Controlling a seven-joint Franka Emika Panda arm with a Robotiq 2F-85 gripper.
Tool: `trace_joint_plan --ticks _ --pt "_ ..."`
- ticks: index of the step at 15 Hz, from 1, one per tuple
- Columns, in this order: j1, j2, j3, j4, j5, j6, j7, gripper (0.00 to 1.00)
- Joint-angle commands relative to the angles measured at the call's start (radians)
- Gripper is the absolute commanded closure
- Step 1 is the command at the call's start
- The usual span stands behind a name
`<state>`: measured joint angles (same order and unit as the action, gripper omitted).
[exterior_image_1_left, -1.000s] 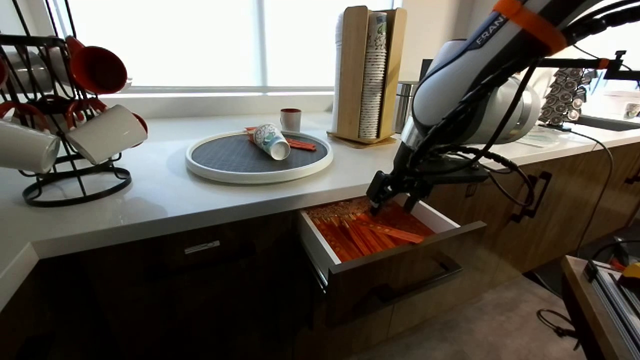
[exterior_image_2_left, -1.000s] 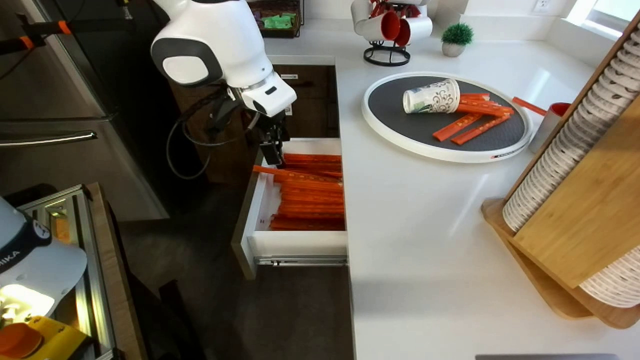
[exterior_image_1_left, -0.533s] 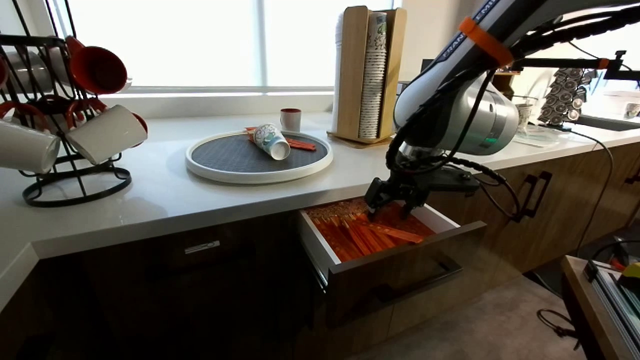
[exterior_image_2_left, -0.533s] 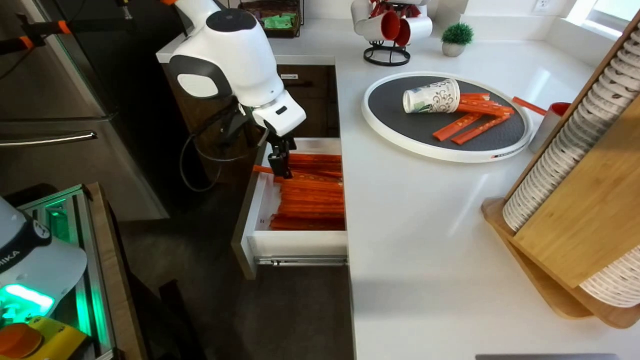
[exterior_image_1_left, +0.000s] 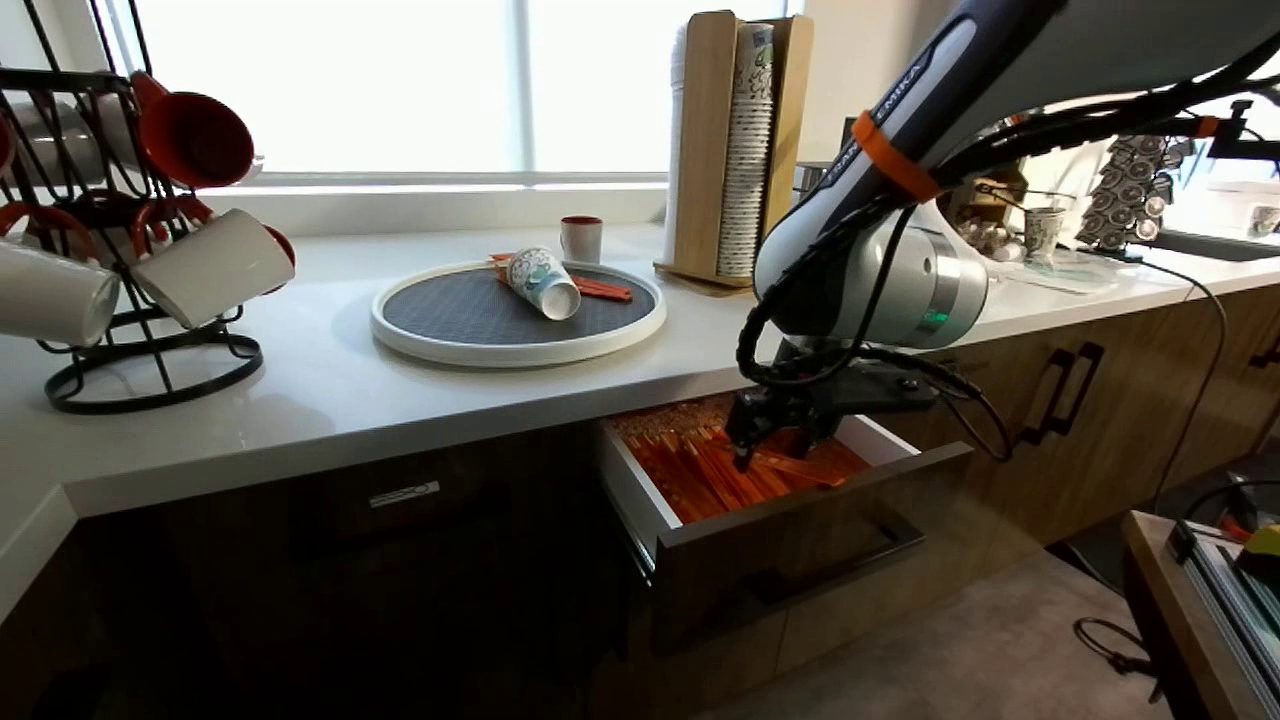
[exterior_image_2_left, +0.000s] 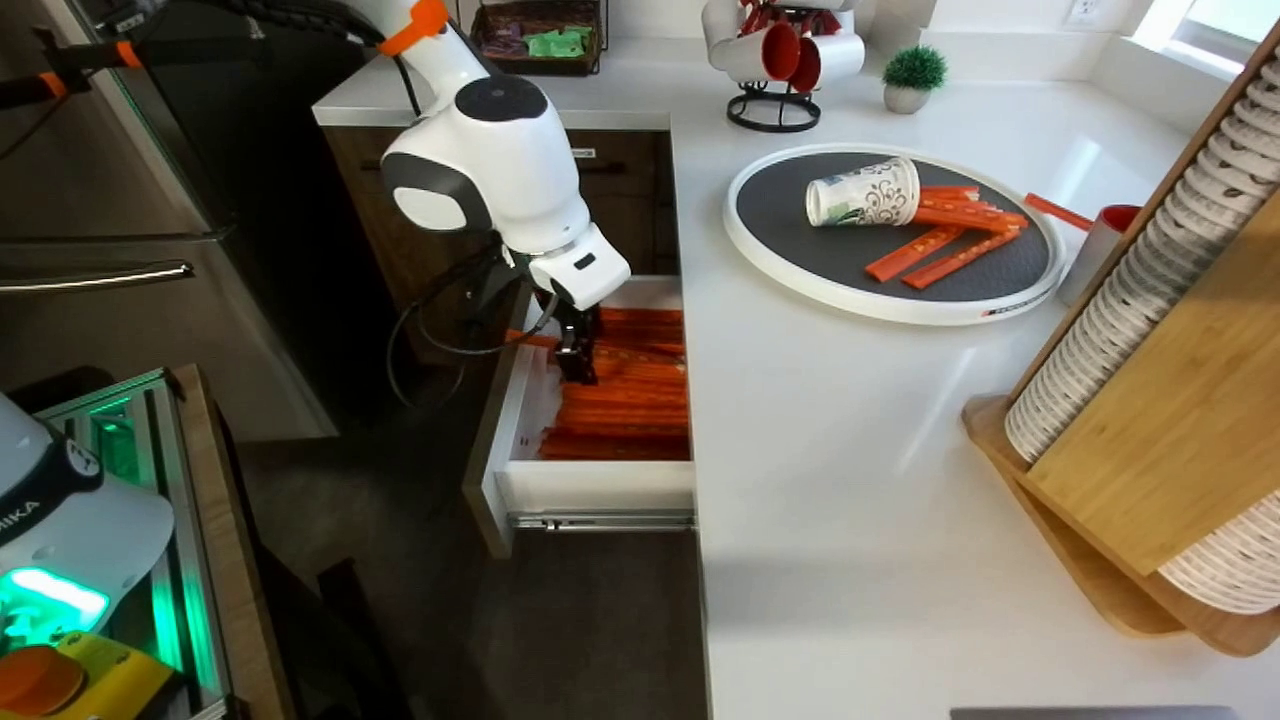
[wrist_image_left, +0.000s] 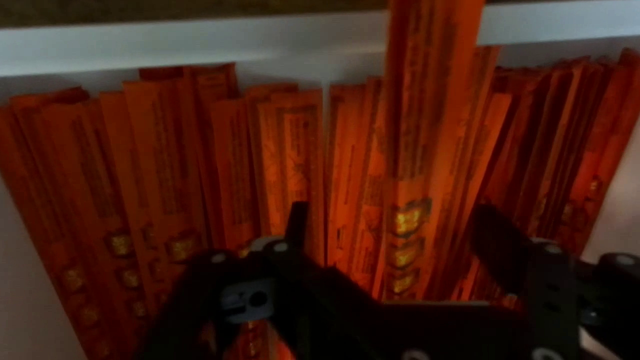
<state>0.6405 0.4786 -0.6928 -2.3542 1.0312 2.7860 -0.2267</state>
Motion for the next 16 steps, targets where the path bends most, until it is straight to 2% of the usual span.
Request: trace_joint_plan --ticks 1,2,3,5,6,7,8,12,16 --pt "-0.062 0.056 0.058 0.056 0.048 -0.01 -0.049 0.47" --pt "-0.07 0.06 0.066 0.062 0.046 -0.005 -0.051 0.57" --pt "-0.24 -0.009 0.233 0.046 -0.113 0.077 0.043 0.63" --pt "-0.331 -0.015 0.328 0.051 -0.209 0.122 0.098 0.79" --pt "-0.239 0.022 0.239 0.072 -0.118 0.082 0.031 0.86" --pt "-0.271 0.016 0.27 0.073 -0.132 0.091 0.04 0.94" --pt "-0.394 -0.031 0.378 0.046 -0.289 0.139 0.14 0.99" --pt "-0.487 -0.053 0.461 0.039 -0.471 0.142 0.252 0.99" --pt "-0.549 -0.106 0.507 0.026 -0.627 0.067 0.379 0.99"
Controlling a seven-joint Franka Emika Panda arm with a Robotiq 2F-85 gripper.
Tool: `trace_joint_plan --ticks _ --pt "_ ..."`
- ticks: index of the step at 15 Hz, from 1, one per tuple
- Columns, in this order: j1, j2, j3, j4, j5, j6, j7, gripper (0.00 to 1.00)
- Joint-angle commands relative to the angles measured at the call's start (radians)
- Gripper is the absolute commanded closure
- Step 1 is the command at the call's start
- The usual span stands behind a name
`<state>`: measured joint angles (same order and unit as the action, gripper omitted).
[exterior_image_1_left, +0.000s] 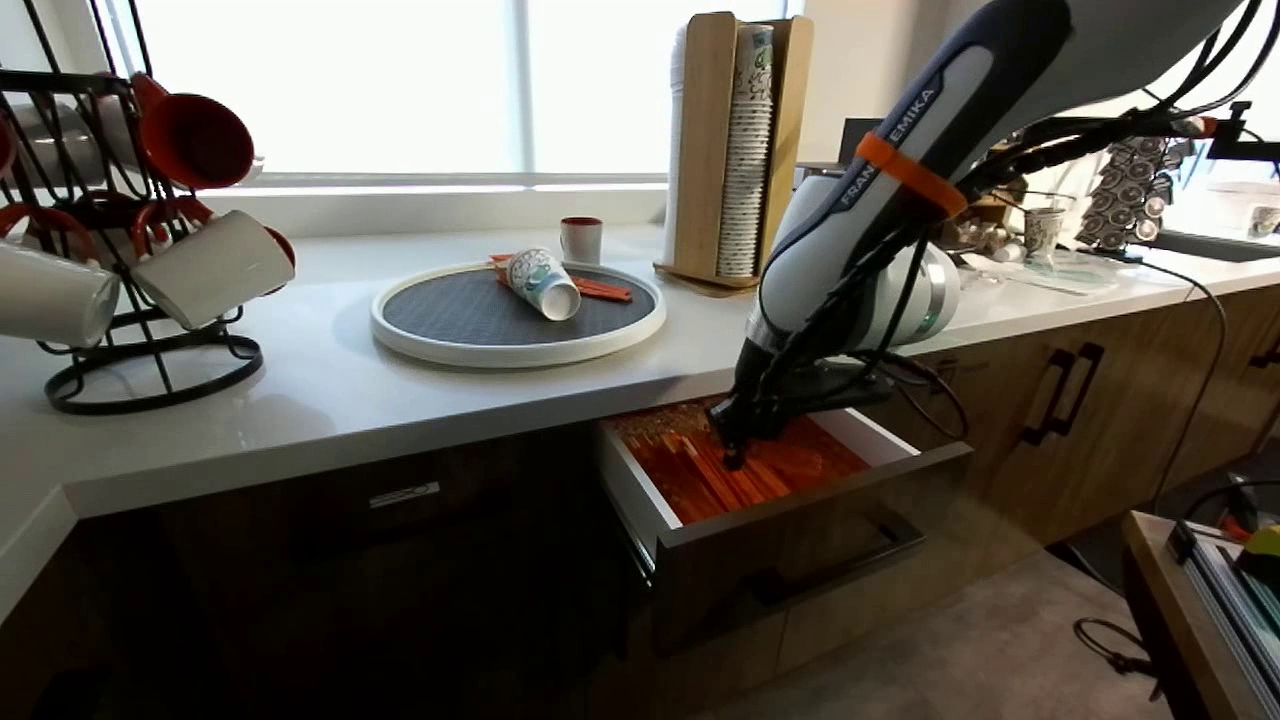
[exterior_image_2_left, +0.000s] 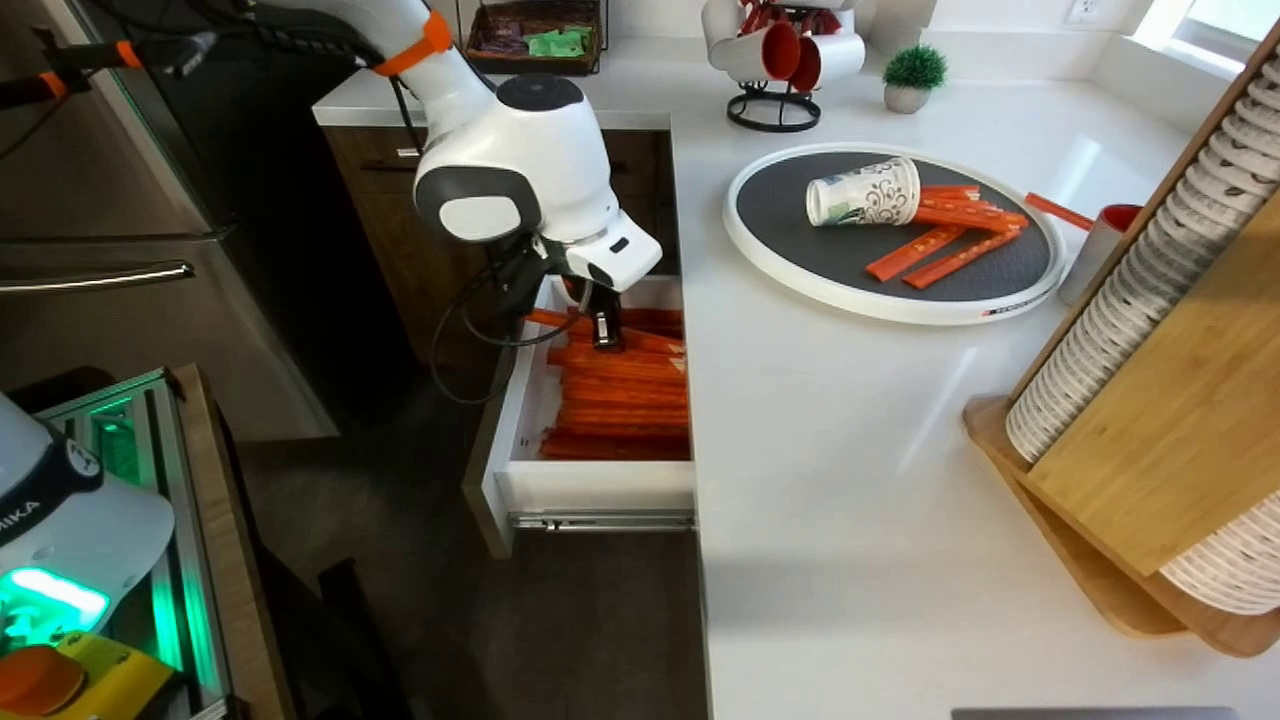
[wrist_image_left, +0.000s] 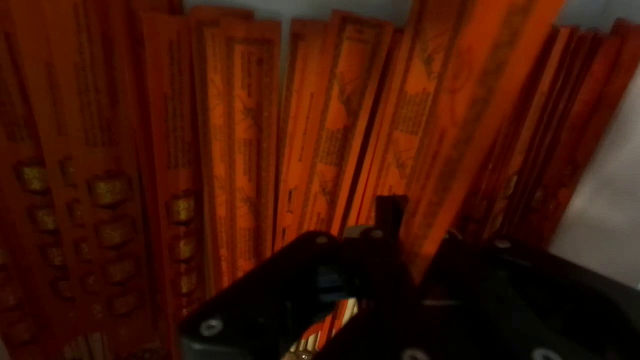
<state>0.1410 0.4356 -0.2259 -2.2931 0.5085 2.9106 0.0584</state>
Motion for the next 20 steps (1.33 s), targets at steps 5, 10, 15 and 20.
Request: trace_joint_plan --ticks 5,10,15,20 --pt "-0.082 -0.184 0.068 -0.06 -0.205 -0.309 0.199 0.99" --pt "-0.088 -0.343 0.104 -0.125 -0.232 -0.447 0.295 0.99" --pt "-0.072 -0.555 0.179 -0.288 -0.314 -0.352 0.353 0.99" --pt "-0.118 -0.677 0.254 -0.328 -0.459 -0.191 0.395 0.99"
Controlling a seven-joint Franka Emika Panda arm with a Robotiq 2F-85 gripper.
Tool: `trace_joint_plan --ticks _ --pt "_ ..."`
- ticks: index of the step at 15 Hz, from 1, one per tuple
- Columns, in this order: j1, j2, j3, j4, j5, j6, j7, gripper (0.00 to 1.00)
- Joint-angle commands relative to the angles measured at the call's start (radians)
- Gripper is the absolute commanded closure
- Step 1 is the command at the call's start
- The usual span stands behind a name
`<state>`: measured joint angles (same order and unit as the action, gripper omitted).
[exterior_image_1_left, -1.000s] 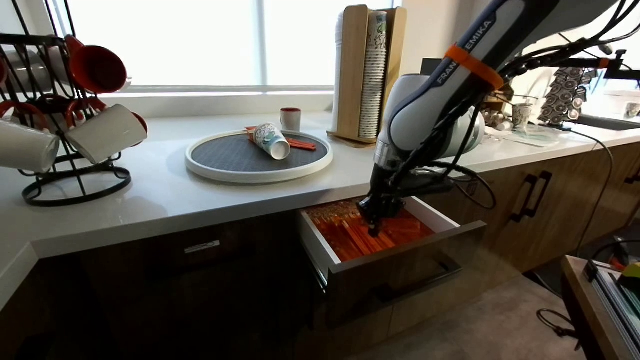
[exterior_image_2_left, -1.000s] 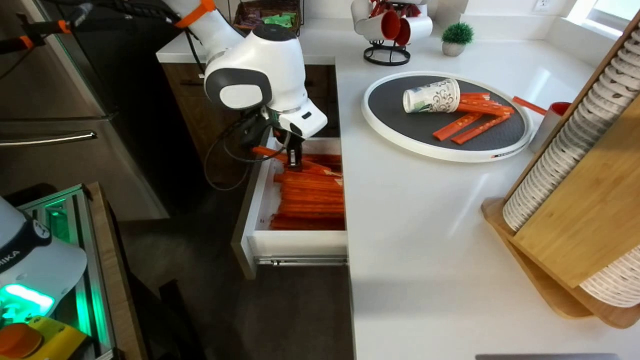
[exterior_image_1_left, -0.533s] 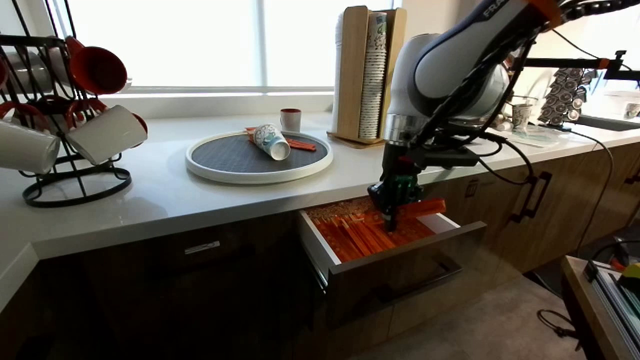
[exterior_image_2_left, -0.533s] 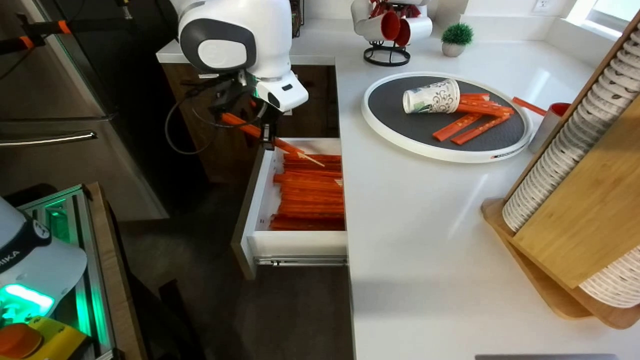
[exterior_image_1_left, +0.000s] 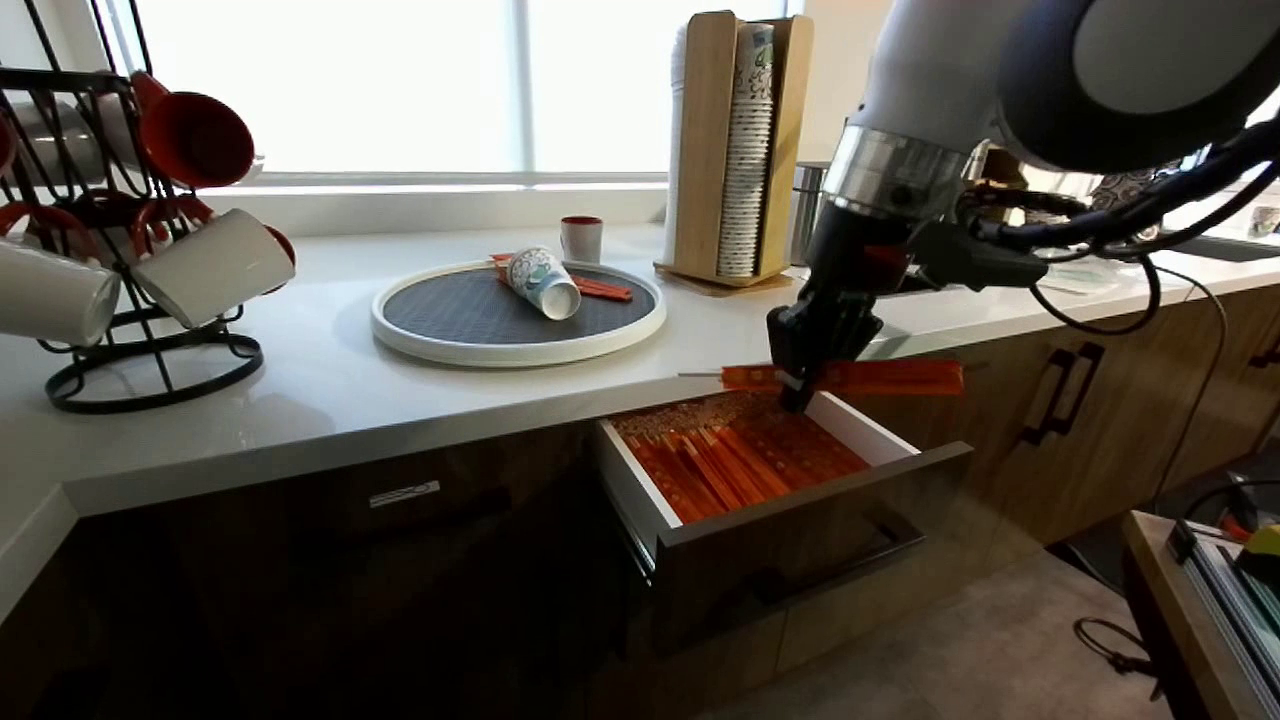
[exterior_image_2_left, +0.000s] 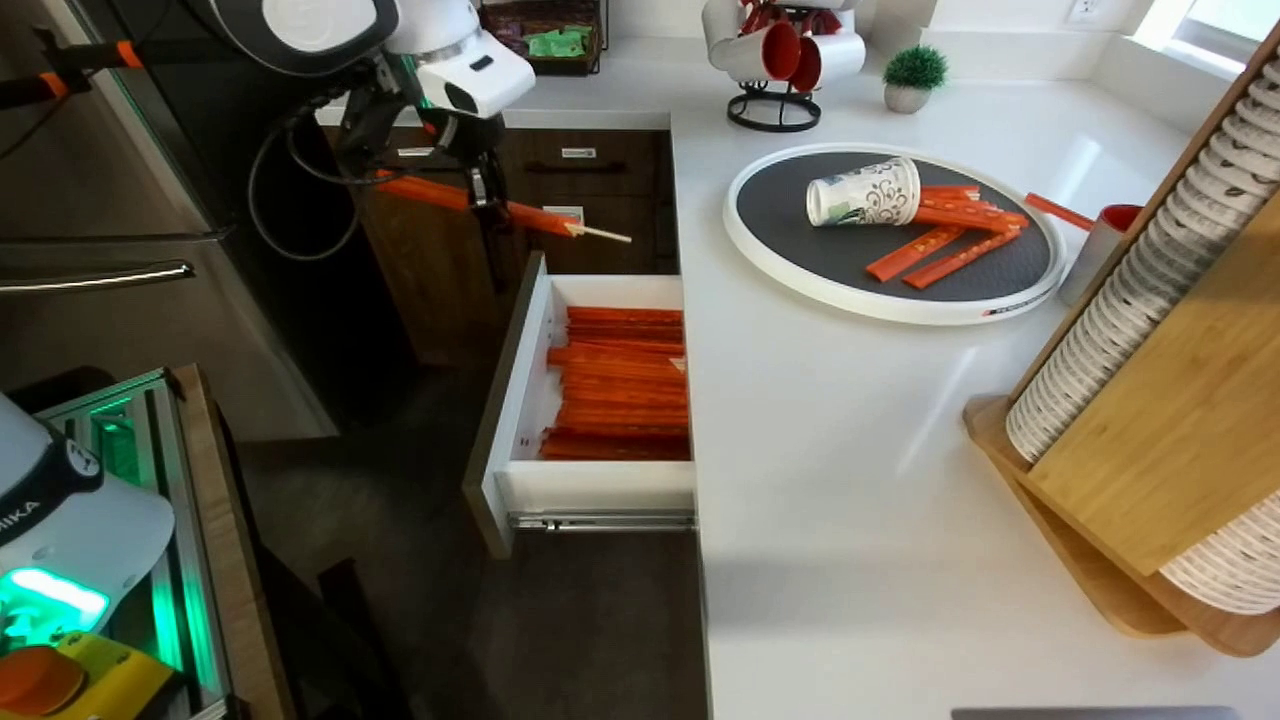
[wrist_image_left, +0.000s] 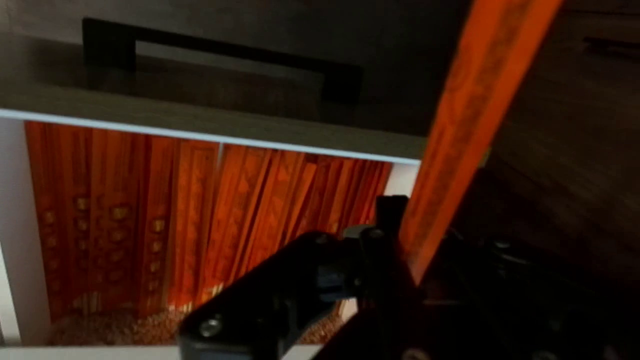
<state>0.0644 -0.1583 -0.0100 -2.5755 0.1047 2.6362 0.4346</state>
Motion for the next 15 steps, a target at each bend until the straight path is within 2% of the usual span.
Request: trace_joint_plan --ticks 1,3,5,8,9,10,11,15 --pt "-0.055 -0.074 0.042 -0.033 -0.065 0.149 0.003 0.99" --pt "-0.084 -0.016 0.043 0.015 -0.081 0.283 -0.033 0.99" --pt "-0.131 0.079 0.035 0.072 -0.173 0.444 -0.016 0.99" --pt "-0.277 0.228 0.057 0.162 -0.35 0.693 0.032 0.99" --pt "-0.295 0.272 0.034 0.201 -0.36 0.762 -0.005 0.99" --pt "-0.186 0.152 0.007 0.106 -0.178 0.662 -0.106 0.99" --pt "-0.247 0.191 0.023 0.131 -0.278 0.693 -0.031 0.94" --pt "-0.202 0.187 0.013 0.131 -0.202 0.692 -0.089 0.94"
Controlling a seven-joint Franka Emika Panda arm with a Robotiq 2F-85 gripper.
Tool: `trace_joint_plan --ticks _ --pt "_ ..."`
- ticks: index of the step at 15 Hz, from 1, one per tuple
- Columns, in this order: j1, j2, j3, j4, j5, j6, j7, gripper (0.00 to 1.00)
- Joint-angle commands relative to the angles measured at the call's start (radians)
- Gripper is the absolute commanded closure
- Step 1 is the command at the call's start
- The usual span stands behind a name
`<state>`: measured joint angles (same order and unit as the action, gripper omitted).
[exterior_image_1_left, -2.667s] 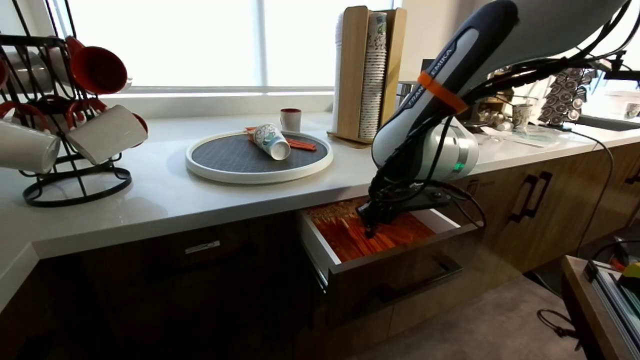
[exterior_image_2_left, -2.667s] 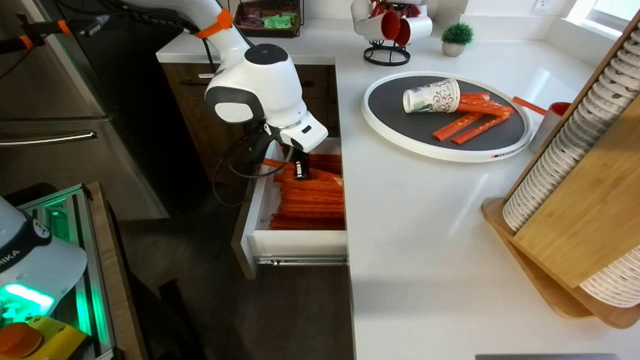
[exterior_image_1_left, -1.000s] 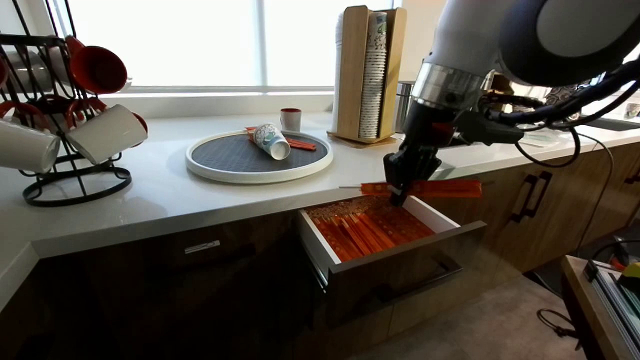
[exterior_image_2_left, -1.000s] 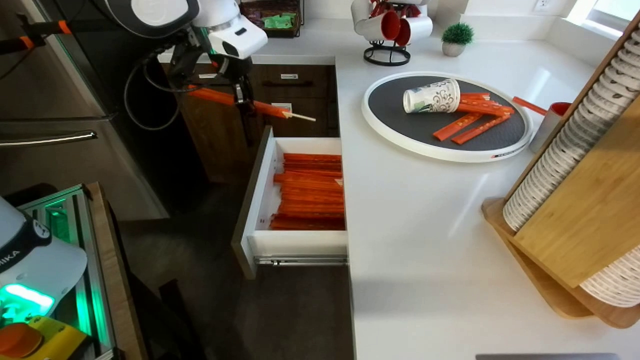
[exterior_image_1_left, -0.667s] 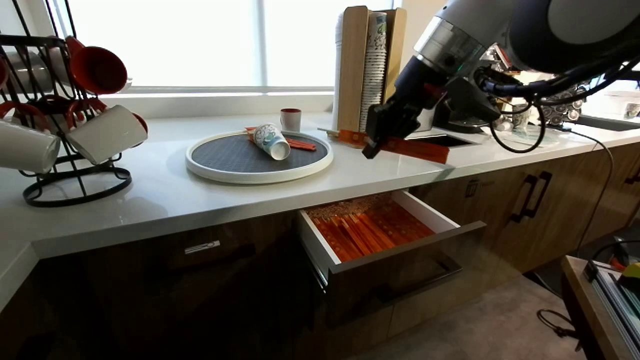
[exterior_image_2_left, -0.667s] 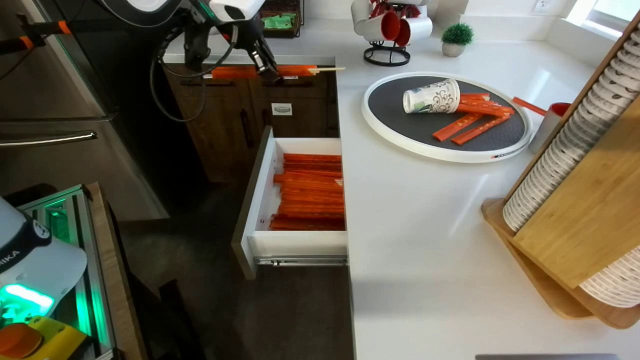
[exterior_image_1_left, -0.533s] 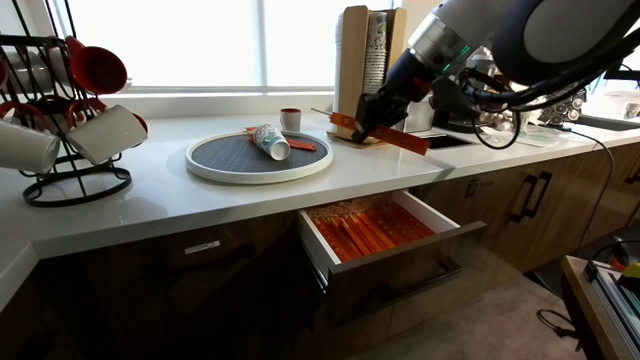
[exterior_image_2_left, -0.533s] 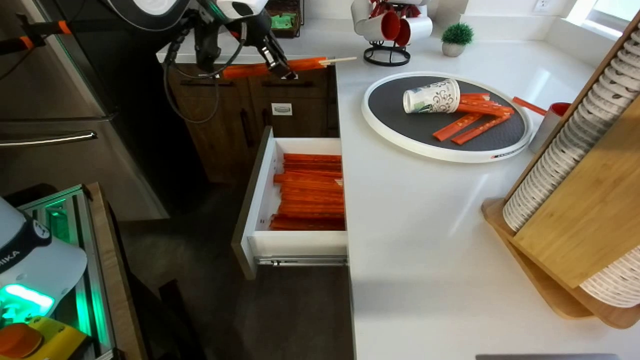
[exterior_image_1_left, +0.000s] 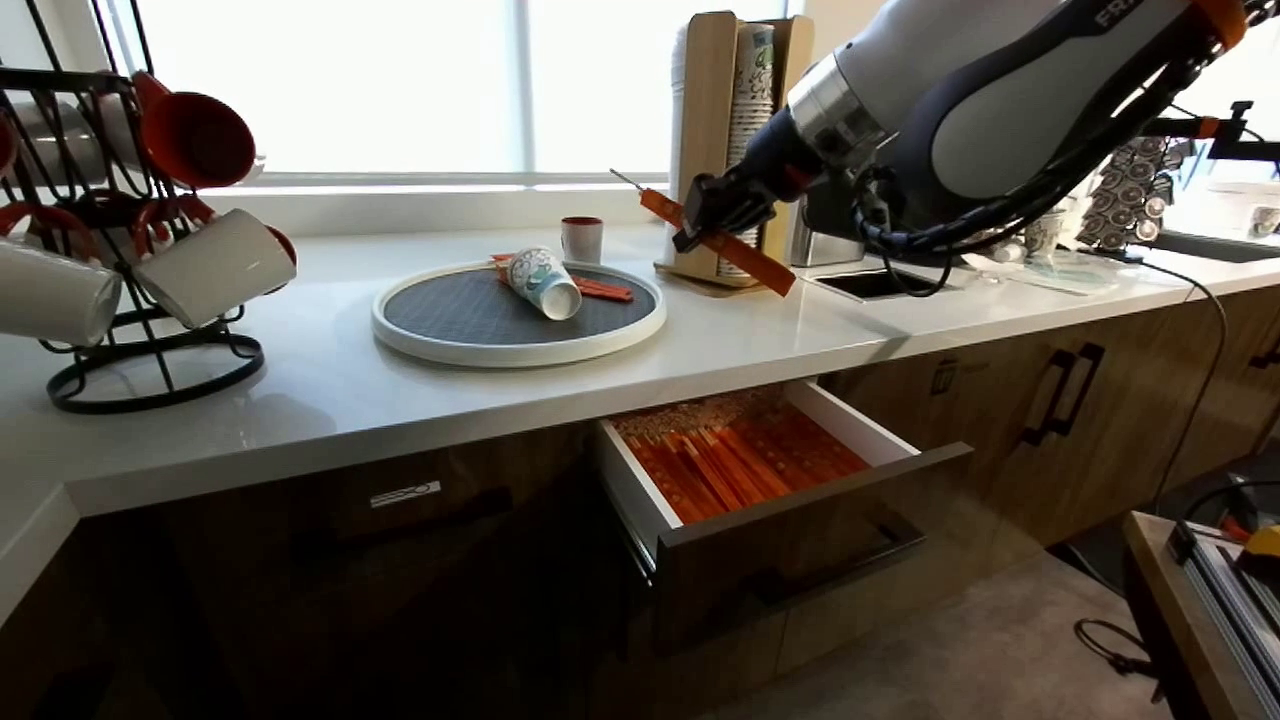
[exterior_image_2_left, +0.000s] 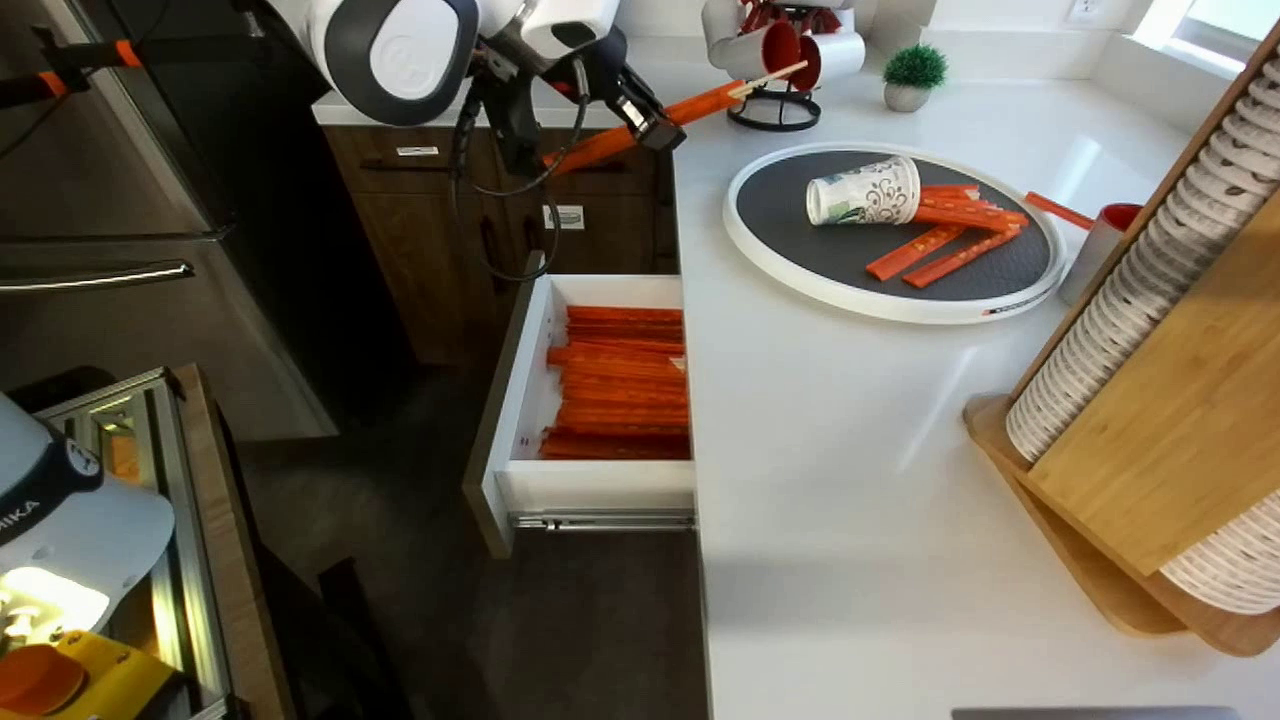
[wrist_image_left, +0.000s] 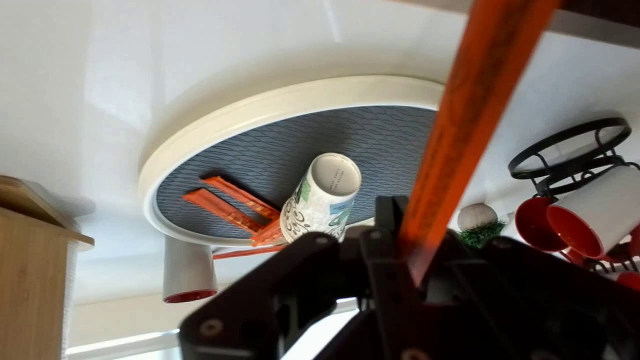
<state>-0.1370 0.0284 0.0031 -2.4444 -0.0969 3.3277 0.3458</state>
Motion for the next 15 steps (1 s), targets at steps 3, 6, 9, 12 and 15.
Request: trace_joint_plan --ticks 3,6,9,12,15 --pt "0.018 0.102 -0.042 0.08 0.103 0.064 -0.078 0.99" --pt "0.028 0.259 -0.046 0.231 0.198 0.152 -0.062 0.99" --pt "0.085 0.398 -0.077 0.387 0.292 0.196 -0.033 0.99" --pt "0.133 0.548 -0.115 0.557 0.386 0.238 -0.024 0.99" --pt "0.171 0.681 -0.171 0.727 0.484 0.221 -0.014 0.99"
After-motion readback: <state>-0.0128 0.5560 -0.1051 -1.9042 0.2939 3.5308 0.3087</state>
